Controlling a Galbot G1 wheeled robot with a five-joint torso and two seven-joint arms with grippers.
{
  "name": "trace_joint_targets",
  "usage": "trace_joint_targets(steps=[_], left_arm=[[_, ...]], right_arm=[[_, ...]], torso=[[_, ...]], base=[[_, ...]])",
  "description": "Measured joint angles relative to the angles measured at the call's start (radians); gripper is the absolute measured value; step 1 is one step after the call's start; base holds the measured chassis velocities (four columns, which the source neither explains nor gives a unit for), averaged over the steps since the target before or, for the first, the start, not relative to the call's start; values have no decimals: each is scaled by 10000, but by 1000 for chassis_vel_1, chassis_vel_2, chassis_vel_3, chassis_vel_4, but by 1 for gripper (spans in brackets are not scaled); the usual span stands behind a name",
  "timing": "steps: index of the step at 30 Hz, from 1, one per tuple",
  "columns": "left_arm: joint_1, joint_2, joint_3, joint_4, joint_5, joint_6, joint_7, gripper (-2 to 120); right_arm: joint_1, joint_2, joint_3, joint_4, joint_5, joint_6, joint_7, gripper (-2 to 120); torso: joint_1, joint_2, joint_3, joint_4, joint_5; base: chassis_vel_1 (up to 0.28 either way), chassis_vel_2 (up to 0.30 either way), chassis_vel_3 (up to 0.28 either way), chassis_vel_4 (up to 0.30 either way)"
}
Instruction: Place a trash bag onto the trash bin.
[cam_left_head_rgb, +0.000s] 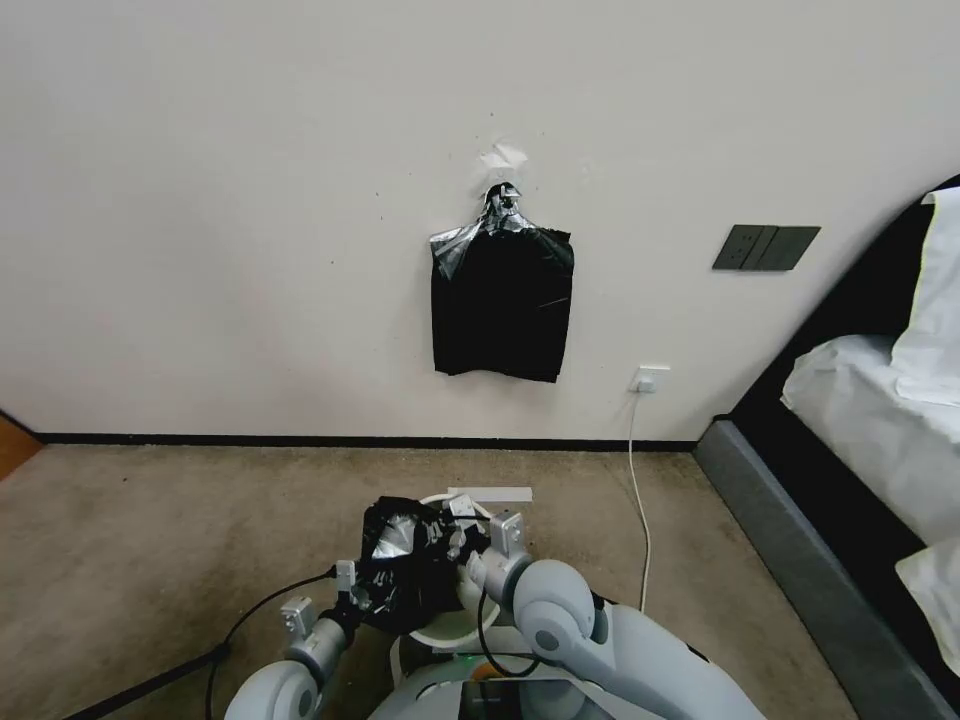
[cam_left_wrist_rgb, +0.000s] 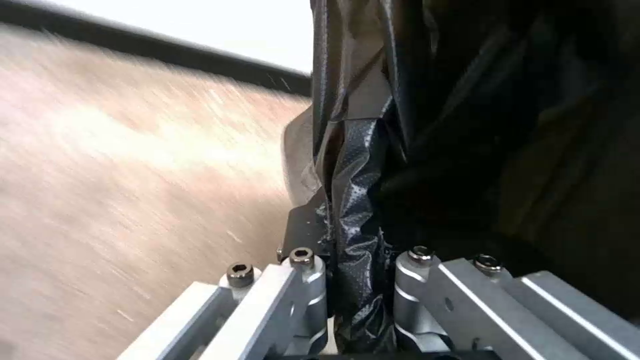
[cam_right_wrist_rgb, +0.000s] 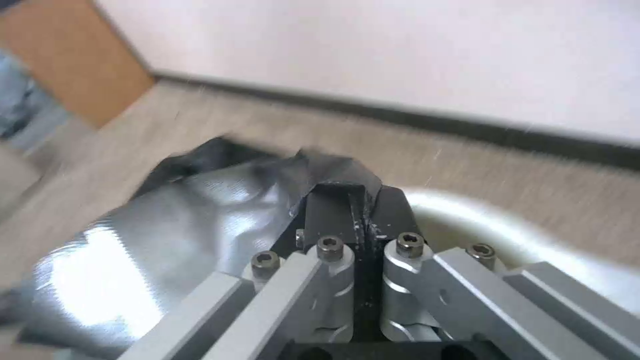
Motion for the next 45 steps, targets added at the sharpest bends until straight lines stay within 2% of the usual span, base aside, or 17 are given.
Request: trace_joint_targets(steps=[8, 11, 12, 15, 20, 24, 27, 28, 31, 32, 34, 36, 37, 40, 41, 44, 45], left_arm=[[298, -132, -316, -333, 603, -1241, -58, 7], [266, -237, -445, -275, 366, -2477, 646, 7], [266, -237, -445, -275, 366, -2477, 646, 7], [218, -327, -703, -143, -328, -3478, 2106, 7], [221, -308, -917, -24, -889, -3836, 2993, 7], [168, -292, -1103, 103, -1924, -3954, 3701, 7], [113, -284, -1133, 117, -2539, -3955, 3763, 7], [57, -274, -1160, 117, -3120, -3938, 3756, 7], [-14, -268, -1183, 89, -3644, -3869, 3578, 7], [-87, -286, -1187, -15, -4068, -3696, 3247, 7], [-106, -296, -1185, -44, -4144, -3653, 3150, 7], [-231, -388, -1118, -203, -4366, -3459, 2538, 7], [-231, -388, -1118, -203, -4366, -3459, 2538, 7], [-392, -576, -824, -551, -4478, -3209, 1454, 7], [-392, -576, -824, -551, -4478, -3209, 1454, 7], [-490, -704, -599, -795, -4563, -3056, 613, 7], [-490, -704, -599, -795, -4563, -3056, 613, 7]], right_arm=[[1039, -179, 811, -576, 601, 101, 455, 0], [1056, -534, 863, -782, 482, -67, 492, 0], [1056, -534, 863, -782, 482, -67, 492, 0], [749, -913, 901, -860, 163, -265, 464, 0], [641, -1112, 1013, -874, 59, -510, 430, 0], [591, -1501, 1155, -913, -75, -841, 284, 0], [529, -1680, 1168, -917, -143, -889, 163, 0], [438, -1862, 1169, -899, -208, -909, 32, 0], [284, -2022, 1169, -837, -335, -908, -128, 0], [72, -2128, 1166, -730, -461, -885, -262, 0], [34, -2138, 1165, -706, -484, -881, -279, 0], [-268, -2161, 1158, -474, -687, -770, -432, 0], [-268, -2161, 1158, -474, -687, -770, -432, 0], [-699, -2106, 1189, -70, -983, -513, -724, 0], [-699, -2106, 1189, -70, -983, -513, -724, 0], [-1010, -2085, 1311, 111, -1124, -473, -1048, 14], [-1010, -2085, 1311, 111, -1124, -473, -1048, 14]], torso=[[0, 0, 0, 2, 0], [0, 0, 0, 2, 2], [0, 0, 0, 2, 2], [-1, 0, -1, -3, 1], [-1, 1, -1, 1, 3], [-1, 1, -1, 1, 1], [-1, 1, -1, 0, 1], [-1, 1, -1, 0, 1], [0, 1, -1, 1, 1], [-1, 1, -1, -1, 1], [-1, 1, -1, -2, 1], [0, 1, -1, -1, 1], [0, 1, -1, -1, 1], [-1, 1, -1, 0, 1], [-1, 1, -1, 0, 1], [-1, 1, -1, 1, 2], [-1, 1, -1, 1, 2]], base=[[0, 0, 0, 0], [0, 0, 0, 0], [0, 0, 0, 0], [0, 0, 0, 0], [0, 0, 0, 0], [0, 0, 0, 0], [0, 0, 0, 0], [0, 0, 0, 0], [0, 0, 0, 0], [0, 0, 0, 0], [0, 0, 0, 0], [0, 0, 0, 0], [0, 0, 0, 0], [0, 0, 0, 0], [0, 0, 0, 0], [0, 0, 0, 0], [0, 0, 0, 0]])
